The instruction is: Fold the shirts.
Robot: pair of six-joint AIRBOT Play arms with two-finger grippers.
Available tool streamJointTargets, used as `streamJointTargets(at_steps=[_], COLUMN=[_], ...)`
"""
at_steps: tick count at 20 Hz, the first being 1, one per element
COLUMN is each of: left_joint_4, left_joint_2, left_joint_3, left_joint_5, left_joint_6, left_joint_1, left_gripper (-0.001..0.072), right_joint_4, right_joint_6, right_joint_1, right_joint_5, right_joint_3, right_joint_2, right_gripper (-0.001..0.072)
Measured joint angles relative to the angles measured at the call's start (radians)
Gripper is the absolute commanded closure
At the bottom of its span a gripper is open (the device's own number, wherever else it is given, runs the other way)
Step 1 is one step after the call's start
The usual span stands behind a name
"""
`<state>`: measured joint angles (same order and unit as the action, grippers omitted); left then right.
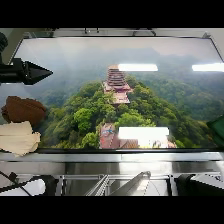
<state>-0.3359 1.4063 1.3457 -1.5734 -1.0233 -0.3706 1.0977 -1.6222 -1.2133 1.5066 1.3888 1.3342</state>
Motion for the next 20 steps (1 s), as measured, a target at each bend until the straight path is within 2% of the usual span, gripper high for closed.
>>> streamJointTargets(at_steps=[3, 6, 10, 14, 17, 20], left_joint_4=[0.001, -0.03, -0.156, -0.234, -0.258, -0.267], left_joint_2=[-0.001, -0.042, -0.19, -0.367, -0.464, -0.516], left_joint_3=[0.062, 0.082, -0.084, -0.344, -0.51, -0.603], left_joint_5=[0.011, 0.018, 0.093, 0.222, 0.32, 0.372], left_joint_6=[0.0, -0.009, -0.043, -0.08, -0.1, -0.119], left_joint_1=[0.008, 0.061, 0.22, 0.39, 0.483, 0.527], left_gripper=[0.0699, 0.0699, 0.0693, 0.0692, 0.0692, 0.0688], right_joint_4=[-0.266, -0.378, -0.322, -0.198, -0.161, -0.147], right_joint_6=[0.116, 0.229, 0.308, 0.315, 0.314, 0.314], right_joint_1=[0.193, 0.451, 0.809, 1.128, 1.265, 1.321], right_joint_5=[-0.072, -0.134, -0.178, -0.294, -0.406, -0.465], right_joint_3=[0.0, -0.002, -0.06, -0.304, -0.5, -0.592], right_joint_2=[-0.012, -0.054, -0.163, -0.331, -0.412, -0.441], right_gripper=[0.0696, 0.0698, 0.0698, 0.0698, 0.0697, 0.0696])
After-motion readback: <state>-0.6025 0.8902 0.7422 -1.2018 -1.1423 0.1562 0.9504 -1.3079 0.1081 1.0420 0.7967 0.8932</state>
